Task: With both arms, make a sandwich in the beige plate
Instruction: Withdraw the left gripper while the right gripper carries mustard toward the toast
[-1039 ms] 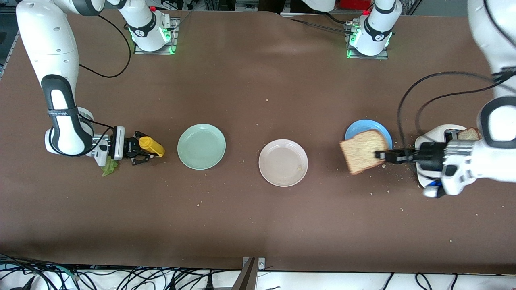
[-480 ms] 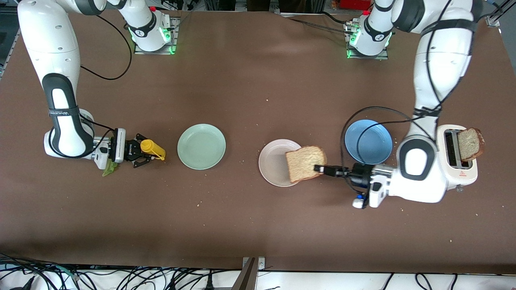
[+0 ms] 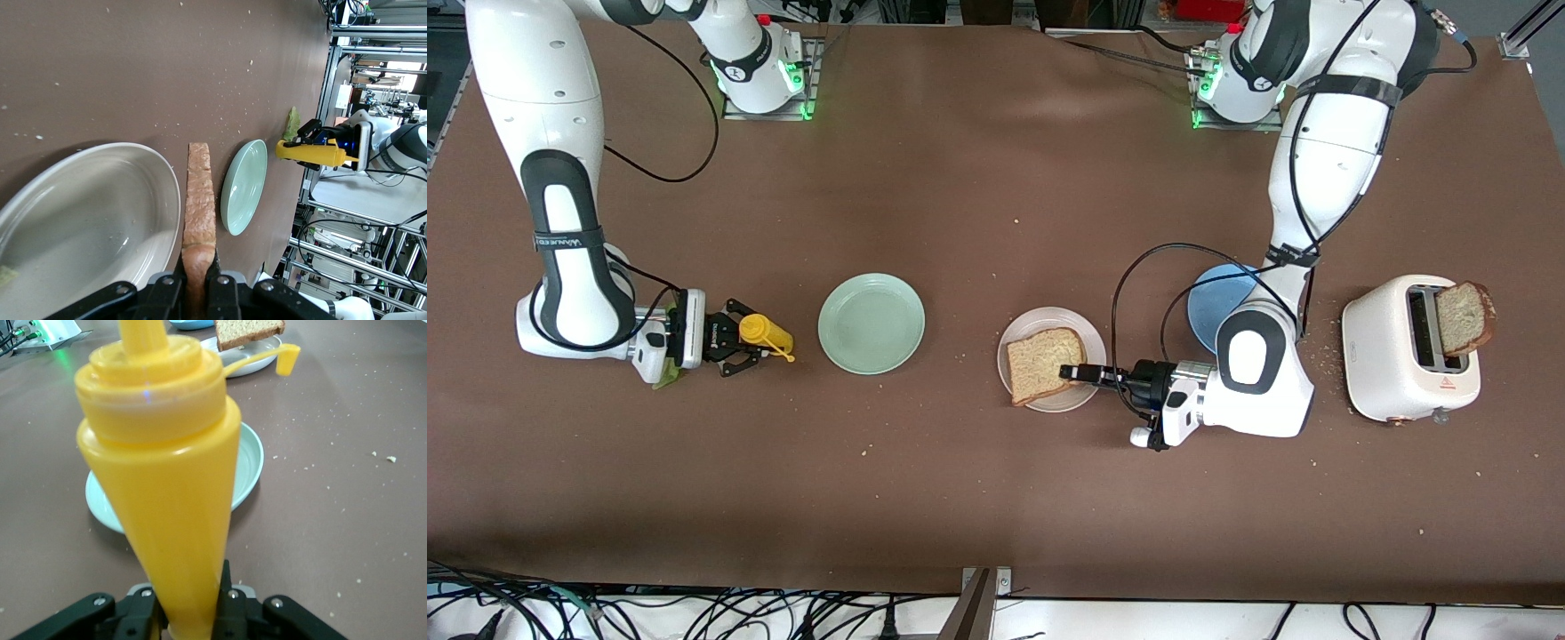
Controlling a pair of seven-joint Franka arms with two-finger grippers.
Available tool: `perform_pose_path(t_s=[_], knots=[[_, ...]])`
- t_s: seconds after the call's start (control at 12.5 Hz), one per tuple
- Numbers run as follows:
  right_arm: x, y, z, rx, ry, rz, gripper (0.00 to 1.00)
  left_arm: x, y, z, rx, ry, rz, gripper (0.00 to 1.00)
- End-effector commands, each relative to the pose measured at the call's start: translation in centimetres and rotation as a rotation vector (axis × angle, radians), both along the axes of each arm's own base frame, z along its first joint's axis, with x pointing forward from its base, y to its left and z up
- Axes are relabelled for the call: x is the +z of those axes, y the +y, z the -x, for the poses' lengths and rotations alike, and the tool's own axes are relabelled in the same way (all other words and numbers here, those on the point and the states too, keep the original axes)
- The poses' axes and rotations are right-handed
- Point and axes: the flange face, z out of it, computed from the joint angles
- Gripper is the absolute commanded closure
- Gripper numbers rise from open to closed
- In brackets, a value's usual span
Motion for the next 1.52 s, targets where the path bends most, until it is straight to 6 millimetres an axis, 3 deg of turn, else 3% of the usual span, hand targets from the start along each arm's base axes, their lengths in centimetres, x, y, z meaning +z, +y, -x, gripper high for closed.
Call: perform_pose_path(t_s=[0.0, 0.32, 0.56, 0.64, 0.8, 0.88, 1.12, 1.28, 1.44], knots=[[3.2, 1.5, -1.0, 0.004, 0.028, 0.044, 1.0, 0.2, -0.6, 0.0, -0.014, -0.025, 0.006, 1.0], [6.4, 3.9, -2.4, 0.004, 0.066, 0.119, 1.0, -1.2, -0.3, 1.1, -0.047, 0.009, -0.05, 1.0], [7.4, 5.5, -2.8, -0.009, 0.065, 0.162, 1.0, -1.7, -0.5, 1.9, -0.053, 0.069, -0.104, 1.0], [7.6, 6.4, -2.9, -0.011, 0.066, 0.17, 1.0, -1.9, -0.8, 2.2, -0.061, 0.091, -0.131, 0.95], [7.6, 7.1, -3.0, -0.021, 0.065, 0.181, 1.0, -1.6, -0.7, 2.2, -0.069, 0.099, -0.171, 0.2], [7.7, 7.4, -3.0, -0.018, 0.061, 0.184, 1.0, -0.5, -0.5, 2.0, -0.066, 0.103, -0.203, 0.0], [7.7, 7.4, -3.1, -0.022, 0.054, 0.189, 1.0, 3.1, 1.9, 1.2, -0.078, 0.095, -0.458, 0.0], [7.8, 8.6, -3.0, -0.027, 0.068, 0.216, 1.0, 5.9, 3.6, 0.8, -0.072, 0.078, -0.581, 0.0], [9.2, 10.7, -3.1, -0.035, 0.058, 0.28, 1.0, 8.7, 8.0, 0.3, -0.057, 0.109, -0.623, 0.0]])
